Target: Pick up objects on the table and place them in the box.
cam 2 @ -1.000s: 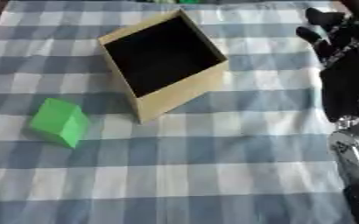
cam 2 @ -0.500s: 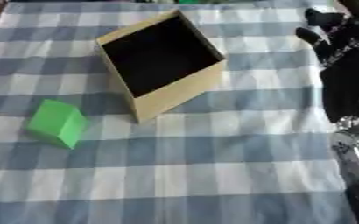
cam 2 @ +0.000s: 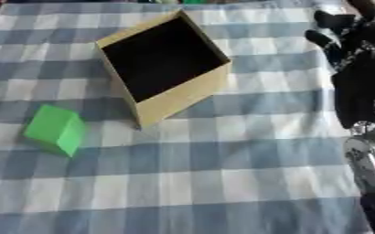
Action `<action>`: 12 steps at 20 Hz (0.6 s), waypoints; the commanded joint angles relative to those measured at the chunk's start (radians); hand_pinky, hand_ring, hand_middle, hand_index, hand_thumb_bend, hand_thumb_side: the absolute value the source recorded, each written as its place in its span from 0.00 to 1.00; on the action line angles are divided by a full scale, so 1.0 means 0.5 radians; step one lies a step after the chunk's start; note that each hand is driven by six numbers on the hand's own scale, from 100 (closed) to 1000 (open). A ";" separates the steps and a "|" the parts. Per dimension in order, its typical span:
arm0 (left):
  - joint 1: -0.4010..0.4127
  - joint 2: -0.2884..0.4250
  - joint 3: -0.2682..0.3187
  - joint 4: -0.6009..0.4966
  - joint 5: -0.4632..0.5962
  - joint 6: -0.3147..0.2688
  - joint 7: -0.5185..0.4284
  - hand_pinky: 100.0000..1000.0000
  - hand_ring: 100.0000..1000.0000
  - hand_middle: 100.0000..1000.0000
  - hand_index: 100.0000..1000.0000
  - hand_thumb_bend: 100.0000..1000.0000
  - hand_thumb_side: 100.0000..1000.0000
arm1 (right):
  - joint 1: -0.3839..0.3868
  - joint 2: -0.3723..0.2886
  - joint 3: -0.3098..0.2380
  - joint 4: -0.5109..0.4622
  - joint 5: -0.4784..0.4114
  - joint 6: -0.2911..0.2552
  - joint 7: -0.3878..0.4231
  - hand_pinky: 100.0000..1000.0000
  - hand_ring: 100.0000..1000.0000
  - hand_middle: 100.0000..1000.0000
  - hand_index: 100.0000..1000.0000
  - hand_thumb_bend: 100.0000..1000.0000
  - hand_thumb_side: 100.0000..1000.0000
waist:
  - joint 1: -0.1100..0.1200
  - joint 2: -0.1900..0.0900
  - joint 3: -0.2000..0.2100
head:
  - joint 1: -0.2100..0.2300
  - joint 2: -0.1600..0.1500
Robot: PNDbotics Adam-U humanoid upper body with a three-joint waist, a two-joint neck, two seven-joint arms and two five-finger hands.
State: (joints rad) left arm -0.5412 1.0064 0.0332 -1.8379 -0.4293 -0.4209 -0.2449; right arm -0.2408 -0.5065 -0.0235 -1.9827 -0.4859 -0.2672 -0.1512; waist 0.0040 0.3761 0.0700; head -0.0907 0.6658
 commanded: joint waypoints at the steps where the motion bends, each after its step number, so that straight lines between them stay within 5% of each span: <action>1: -0.072 0.108 -0.028 0.014 -0.019 -0.081 -0.289 0.71 0.82 0.79 0.93 0.43 0.72 | -0.024 -0.056 -0.002 -0.035 -0.012 0.001 0.012 0.78 0.85 0.56 0.89 0.00 0.96 | 0.033 -0.036 -0.003 | 0.023 -0.004; 7: -0.139 0.102 -0.085 0.002 0.006 -0.101 -0.794 0.73 0.85 0.82 0.94 0.63 0.72 | -0.029 -0.048 0.004 -0.035 -0.016 0.011 0.017 0.79 0.85 0.56 0.89 0.00 0.96 | 0.037 -0.040 -0.012 | 0.053 -0.035; 12: -0.127 0.063 -0.093 -0.043 0.052 -0.075 -1.096 0.74 0.86 0.83 0.96 0.68 0.70 | -0.028 -0.033 0.002 -0.035 -0.015 0.022 0.014 0.79 0.85 0.56 0.89 0.00 0.96 | 0.037 -0.038 -0.022 | 0.056 -0.048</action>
State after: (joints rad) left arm -0.5927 1.0195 -0.0208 -1.8455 -0.4139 -0.4056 -0.7038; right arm -0.2465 -0.5061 -0.0177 -1.9827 -0.4905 -0.2587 -0.1453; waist 0.0093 0.3761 0.0603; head -0.0649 0.6493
